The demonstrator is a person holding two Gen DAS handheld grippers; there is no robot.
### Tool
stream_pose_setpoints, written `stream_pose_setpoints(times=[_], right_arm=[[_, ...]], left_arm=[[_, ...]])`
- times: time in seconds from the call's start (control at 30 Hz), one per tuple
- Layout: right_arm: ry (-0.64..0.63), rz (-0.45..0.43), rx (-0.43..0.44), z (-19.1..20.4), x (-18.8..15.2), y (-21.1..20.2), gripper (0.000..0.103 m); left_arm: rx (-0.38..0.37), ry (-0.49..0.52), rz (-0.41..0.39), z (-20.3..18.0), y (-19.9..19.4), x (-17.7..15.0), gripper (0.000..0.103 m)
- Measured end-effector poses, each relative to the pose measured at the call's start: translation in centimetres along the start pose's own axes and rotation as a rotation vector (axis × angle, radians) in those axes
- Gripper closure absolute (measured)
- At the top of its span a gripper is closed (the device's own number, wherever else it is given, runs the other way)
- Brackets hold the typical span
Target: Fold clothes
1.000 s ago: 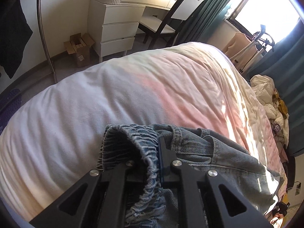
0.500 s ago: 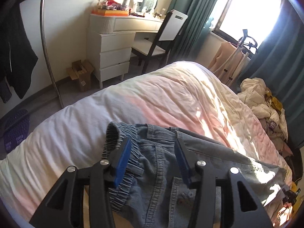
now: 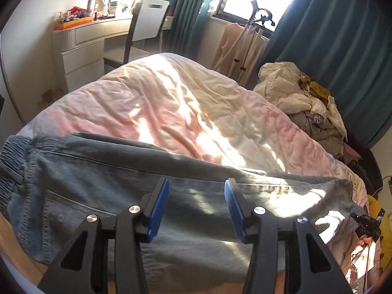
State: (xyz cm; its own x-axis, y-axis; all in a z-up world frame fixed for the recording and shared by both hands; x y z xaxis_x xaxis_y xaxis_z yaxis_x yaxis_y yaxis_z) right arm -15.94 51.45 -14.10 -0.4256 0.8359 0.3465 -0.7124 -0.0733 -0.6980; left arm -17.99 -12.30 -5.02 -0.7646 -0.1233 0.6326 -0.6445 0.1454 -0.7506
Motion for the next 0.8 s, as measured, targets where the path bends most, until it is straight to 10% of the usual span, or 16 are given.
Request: stream_pose_setpoints(times=[0.33, 0.8], right_arm=[[0.001, 0.006, 0.014, -0.7, 0.0, 0.1, 0.097], [-0.051, -0.009, -0.030, -0.1, 0.0, 0.2, 0.097]], left_arm=[[0.007, 0.102, 0.107, -10.4, 6.9, -6.1, 0.055], [0.073, 0.198, 0.108, -10.9, 8.8, -7.7, 0.054]])
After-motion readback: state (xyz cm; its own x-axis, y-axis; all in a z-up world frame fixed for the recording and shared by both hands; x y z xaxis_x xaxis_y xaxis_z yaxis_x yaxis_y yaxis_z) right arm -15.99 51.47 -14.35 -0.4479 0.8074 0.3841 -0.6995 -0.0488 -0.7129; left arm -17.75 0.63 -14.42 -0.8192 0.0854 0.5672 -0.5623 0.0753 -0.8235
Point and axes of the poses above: each gripper's, at about its wrist camera, not at the fingertips, and y roughly the way its jaws point, z to its left, x to its top, the point moved 7 cm from there along y, roughly the way its jaws point, and after that the axes turned 6 degrees about y, right-handed, at the moved point
